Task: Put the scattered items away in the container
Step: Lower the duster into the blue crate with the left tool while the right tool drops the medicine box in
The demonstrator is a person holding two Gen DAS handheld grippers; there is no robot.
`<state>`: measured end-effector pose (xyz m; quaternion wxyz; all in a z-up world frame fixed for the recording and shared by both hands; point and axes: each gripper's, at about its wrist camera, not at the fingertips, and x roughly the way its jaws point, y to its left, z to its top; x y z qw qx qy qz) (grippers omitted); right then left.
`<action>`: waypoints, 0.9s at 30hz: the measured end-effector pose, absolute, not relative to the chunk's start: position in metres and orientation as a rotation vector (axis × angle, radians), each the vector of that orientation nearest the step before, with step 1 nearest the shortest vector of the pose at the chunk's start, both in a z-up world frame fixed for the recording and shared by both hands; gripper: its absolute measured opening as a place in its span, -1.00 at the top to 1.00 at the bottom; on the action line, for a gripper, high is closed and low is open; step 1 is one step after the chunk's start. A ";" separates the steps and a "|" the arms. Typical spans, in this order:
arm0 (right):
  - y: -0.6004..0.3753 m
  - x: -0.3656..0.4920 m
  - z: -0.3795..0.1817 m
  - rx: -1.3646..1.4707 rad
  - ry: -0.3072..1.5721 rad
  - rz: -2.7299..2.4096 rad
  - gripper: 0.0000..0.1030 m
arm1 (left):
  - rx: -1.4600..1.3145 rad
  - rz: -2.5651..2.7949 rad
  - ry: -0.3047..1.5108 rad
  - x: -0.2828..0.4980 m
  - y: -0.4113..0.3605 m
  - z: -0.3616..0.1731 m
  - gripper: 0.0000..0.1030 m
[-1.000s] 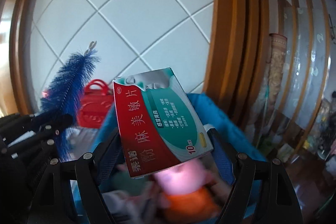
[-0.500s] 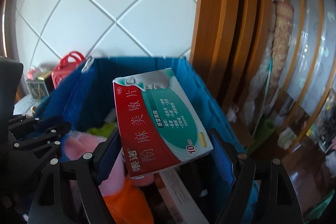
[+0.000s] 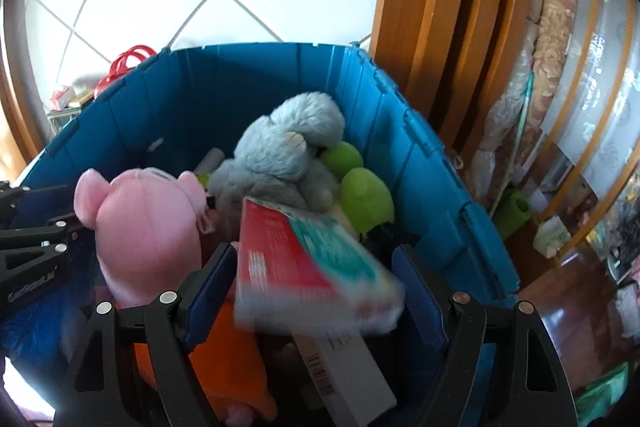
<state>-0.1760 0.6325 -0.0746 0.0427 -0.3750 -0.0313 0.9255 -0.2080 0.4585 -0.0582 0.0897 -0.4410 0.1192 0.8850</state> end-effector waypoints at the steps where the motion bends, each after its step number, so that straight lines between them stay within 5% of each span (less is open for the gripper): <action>1: 0.632 -0.175 -0.075 -1.151 -0.093 2.832 -0.56 | -1.310 2.627 0.349 -0.206 0.458 -0.059 0.05; 6: 0.631 -0.170 -0.077 -1.161 -0.082 2.826 -0.57 | -1.285 2.624 0.319 -0.196 0.455 -0.059 -0.15; 14: 0.637 -0.142 -0.072 -1.134 -0.059 2.822 -0.99 | -1.171 2.640 0.292 -0.165 0.457 -0.048 -0.54; 27: 0.642 -0.094 -0.062 -1.102 -0.017 2.832 -0.99 | -1.073 2.664 0.165 -0.115 0.449 -0.039 -0.54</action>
